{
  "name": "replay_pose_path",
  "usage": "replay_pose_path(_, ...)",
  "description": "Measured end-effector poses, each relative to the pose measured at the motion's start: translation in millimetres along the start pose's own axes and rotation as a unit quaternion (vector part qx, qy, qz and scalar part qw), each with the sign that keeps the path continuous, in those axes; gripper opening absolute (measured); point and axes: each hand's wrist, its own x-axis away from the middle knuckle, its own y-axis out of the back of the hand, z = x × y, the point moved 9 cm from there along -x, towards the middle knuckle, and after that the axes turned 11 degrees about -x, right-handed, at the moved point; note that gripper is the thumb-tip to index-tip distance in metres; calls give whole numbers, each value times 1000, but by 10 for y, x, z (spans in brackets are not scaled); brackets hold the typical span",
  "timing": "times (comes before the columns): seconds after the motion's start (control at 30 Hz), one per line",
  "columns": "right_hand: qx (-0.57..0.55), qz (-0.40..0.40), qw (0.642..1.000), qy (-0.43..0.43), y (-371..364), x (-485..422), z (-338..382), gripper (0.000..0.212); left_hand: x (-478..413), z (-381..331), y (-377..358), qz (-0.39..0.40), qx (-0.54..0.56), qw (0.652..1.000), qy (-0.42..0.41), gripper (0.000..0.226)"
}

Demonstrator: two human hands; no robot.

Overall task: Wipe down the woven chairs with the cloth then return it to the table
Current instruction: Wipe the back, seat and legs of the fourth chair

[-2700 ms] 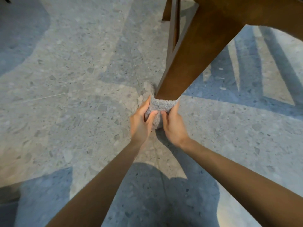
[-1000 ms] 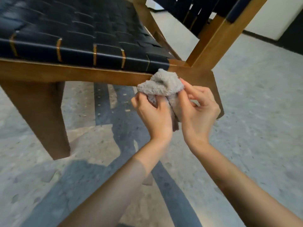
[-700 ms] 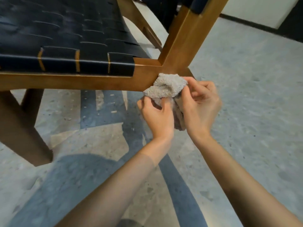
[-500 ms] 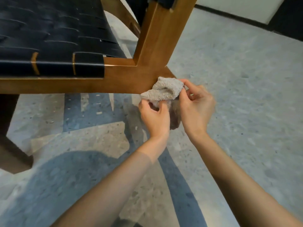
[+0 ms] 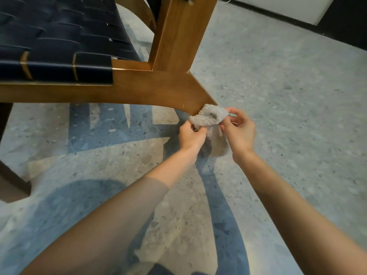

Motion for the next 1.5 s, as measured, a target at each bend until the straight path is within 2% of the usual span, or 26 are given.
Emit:
replay_pose_path(0.2, -25, 79, 991, 101, -503, 357, 564, 20, 305, -290, 636, -50, 154, 985, -55, 19)
replay_pose_path(0.27, -26, 116, 984, 133, -686, 510, 740, 20, 434, -357, 868, -59, 170, 981, -69, 16)
replay_pose_path(0.5, -15, 198, 963, 183, -1042, 1006, 1070, 17, 862, -483, 1520, -93, 111, 984, -108, 9)
replay_pose_path(0.7, 4, 267, 948, 176, -1318, 1273, 998, 15, 959, -460, 2059, -123, 51, 979, -156, 35)
replay_pose_path(0.87, 36, 302, 938, 167, -1660, 1361, 807, 12, 806, -190, 2360, -113, 28, 983, -145, 33)
replay_pose_path(1.03, 145, 361, 912, 131, -2023, 1474, 621, 16, 697, 81, 2569, -62, -59, 990, -113, 33)
replay_pose_path(1.2, 241, 412, 878, 8, -2092, 1640, 634, 27, 783, 20, 2726, -18, -137, 989, -47, 39)
replay_pose_path(1.37, 248, 428, 862, -115, -2166, 1871, 1355, 20, 1170, -581, 3031, 39, -157, 986, 44, 35)
replay_pose_path(1.5, 236, 425, 860, -156, -2318, 2038, 2280, 14, 1565, -1361, 3400, 59, -112, 987, 100, 39)
